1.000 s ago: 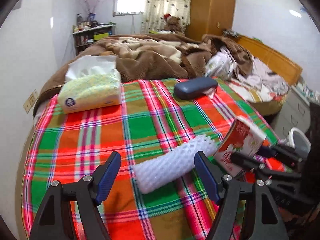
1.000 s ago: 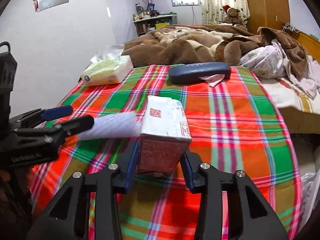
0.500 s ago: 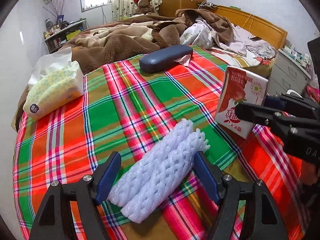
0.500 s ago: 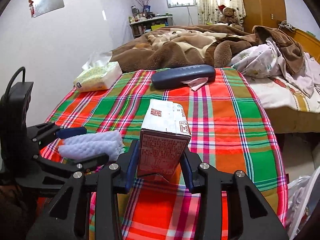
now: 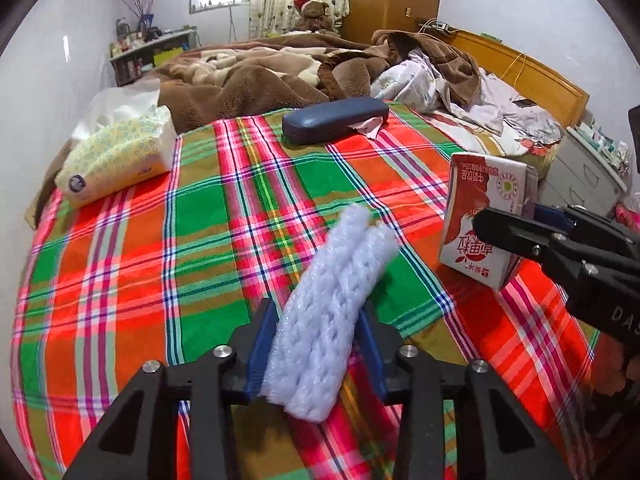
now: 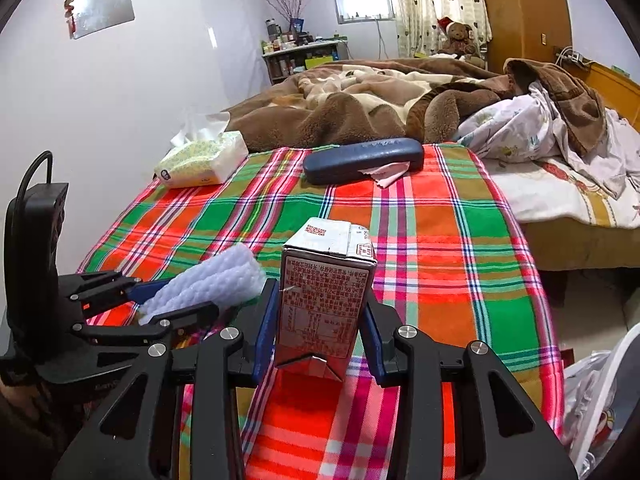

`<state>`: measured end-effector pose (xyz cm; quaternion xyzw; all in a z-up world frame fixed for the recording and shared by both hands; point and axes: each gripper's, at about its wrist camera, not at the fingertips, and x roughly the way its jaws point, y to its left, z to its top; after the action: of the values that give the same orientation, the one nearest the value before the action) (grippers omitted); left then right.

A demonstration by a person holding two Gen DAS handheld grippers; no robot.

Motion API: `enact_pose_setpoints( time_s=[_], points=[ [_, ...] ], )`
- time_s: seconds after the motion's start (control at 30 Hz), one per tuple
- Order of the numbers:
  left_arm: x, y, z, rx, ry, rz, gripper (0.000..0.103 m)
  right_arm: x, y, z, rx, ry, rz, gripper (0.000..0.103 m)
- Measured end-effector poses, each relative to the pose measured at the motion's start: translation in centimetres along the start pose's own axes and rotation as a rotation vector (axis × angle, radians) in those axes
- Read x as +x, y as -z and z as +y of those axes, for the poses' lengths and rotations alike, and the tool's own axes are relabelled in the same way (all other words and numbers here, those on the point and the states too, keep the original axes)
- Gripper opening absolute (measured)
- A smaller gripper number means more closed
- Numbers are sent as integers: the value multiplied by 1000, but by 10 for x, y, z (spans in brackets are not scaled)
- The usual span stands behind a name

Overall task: Collect trash
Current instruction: 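Grasp the white foam net with the left tool while the right tool grasps the milk carton, then carry the foam net and milk carton over the white bin and release both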

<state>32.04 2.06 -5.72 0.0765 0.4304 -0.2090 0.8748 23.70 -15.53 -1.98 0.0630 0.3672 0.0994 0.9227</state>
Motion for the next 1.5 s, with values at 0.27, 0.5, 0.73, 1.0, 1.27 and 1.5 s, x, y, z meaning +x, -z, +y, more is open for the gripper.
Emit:
enact_pose_setpoints(
  time_s=[0.27, 0.5, 0.73, 1.0, 1.27, 1.5],
  points=[
    [-27, 12, -19, -50, 20, -35, 37, -21, 3, -3, -3, 3, -41, 39],
    [-51, 17, -41, -71, 53, -74, 37, -43, 5, -9, -19, 32, -87, 39],
    [-71, 18, -74, -47, 56, -102, 37, -71, 12, -23, -21, 66, -132, 39],
    [-91, 15, -115, -30, 74, -142, 37, -103, 20, -49, 0, 101, -175, 39],
    [-105, 12, -163, 13, 90, -170, 37, -135, 32, -76, 23, 150, -219, 39],
    [-111, 10, -205, 43, 124, -180, 37, -161, 43, -100, 52, 201, -252, 39]
  ],
)
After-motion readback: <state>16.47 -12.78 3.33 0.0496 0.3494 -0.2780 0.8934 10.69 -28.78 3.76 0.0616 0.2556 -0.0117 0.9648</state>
